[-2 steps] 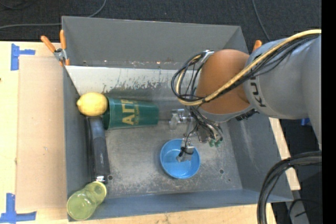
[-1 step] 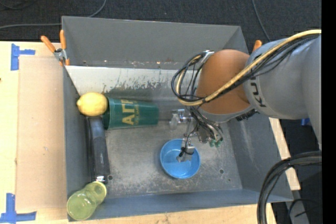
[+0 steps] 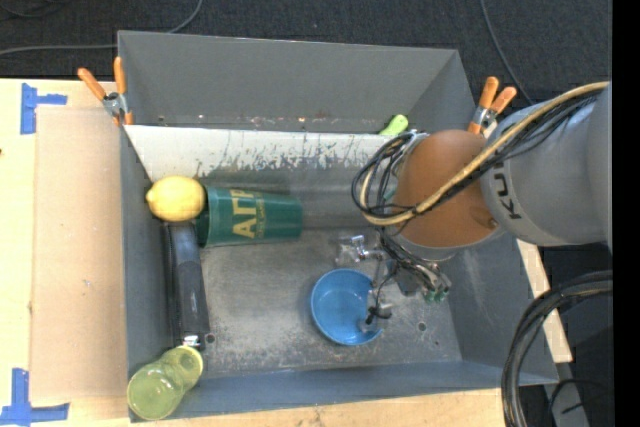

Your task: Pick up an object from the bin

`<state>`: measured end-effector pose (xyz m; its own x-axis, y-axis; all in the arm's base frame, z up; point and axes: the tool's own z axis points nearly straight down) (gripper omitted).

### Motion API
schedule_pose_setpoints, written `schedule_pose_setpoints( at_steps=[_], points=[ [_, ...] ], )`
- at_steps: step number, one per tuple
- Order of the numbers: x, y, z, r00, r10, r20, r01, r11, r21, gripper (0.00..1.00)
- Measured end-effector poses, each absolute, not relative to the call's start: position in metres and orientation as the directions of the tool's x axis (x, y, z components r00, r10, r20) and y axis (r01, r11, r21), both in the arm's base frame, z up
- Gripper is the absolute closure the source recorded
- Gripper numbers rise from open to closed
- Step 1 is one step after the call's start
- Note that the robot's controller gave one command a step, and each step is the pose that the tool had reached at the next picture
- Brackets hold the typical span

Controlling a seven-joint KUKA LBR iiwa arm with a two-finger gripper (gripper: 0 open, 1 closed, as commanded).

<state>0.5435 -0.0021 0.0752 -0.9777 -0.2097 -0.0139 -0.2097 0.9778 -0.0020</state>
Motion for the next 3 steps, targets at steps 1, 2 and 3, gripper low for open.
schedule_pose_setpoints(
  at_steps=[1, 2, 3],
  points=[
    [0.566, 0.016, 0.072, -0.988, -0.154, -0.018, -0.154, 0.988, 0.000, 1.00],
    [0.566, 0.016, 0.072, -0.988, -0.154, -0.018, -0.154, 0.988, -0.001, 1.00],
    [0.557, 0.004, 0.171, -0.989, -0.147, -0.013, -0.147, 0.989, 0.000, 1.00]
  ],
)
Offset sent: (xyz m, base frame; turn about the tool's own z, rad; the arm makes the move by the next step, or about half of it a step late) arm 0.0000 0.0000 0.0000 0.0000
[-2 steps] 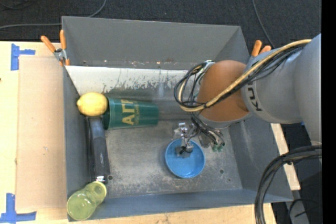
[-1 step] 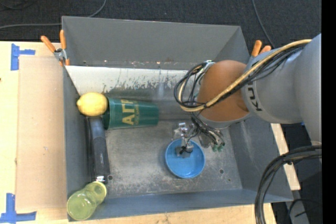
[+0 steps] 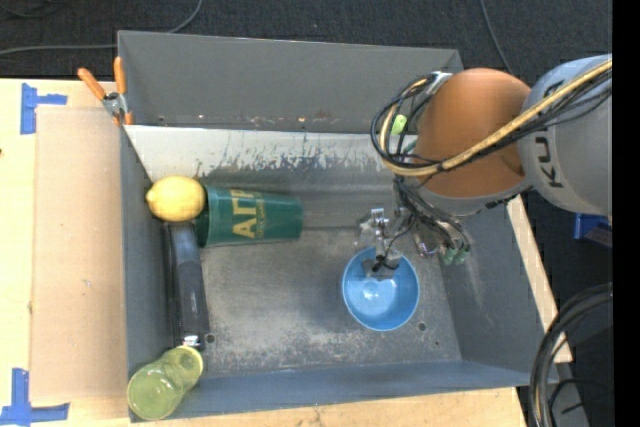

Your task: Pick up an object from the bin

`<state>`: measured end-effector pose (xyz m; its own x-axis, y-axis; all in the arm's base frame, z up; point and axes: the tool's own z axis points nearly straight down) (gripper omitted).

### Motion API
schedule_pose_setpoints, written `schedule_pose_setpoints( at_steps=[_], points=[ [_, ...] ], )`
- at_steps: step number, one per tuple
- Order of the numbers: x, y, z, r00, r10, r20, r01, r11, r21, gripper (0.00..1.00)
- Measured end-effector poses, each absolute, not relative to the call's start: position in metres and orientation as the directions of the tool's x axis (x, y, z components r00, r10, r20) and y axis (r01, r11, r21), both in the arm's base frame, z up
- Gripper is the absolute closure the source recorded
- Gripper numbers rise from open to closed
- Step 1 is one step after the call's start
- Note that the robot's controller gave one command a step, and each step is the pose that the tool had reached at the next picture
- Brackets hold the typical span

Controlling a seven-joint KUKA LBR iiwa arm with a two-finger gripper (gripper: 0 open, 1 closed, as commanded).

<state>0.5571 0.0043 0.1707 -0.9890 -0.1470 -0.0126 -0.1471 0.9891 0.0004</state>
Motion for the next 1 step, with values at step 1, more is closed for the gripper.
schedule_pose_setpoints(
  at_steps=[1],
  points=[
    [0.5531, 0.0040, 0.2631, -0.976, -0.219, -0.012, -0.219, 0.976, 0.000, 1.00]
  ],
)
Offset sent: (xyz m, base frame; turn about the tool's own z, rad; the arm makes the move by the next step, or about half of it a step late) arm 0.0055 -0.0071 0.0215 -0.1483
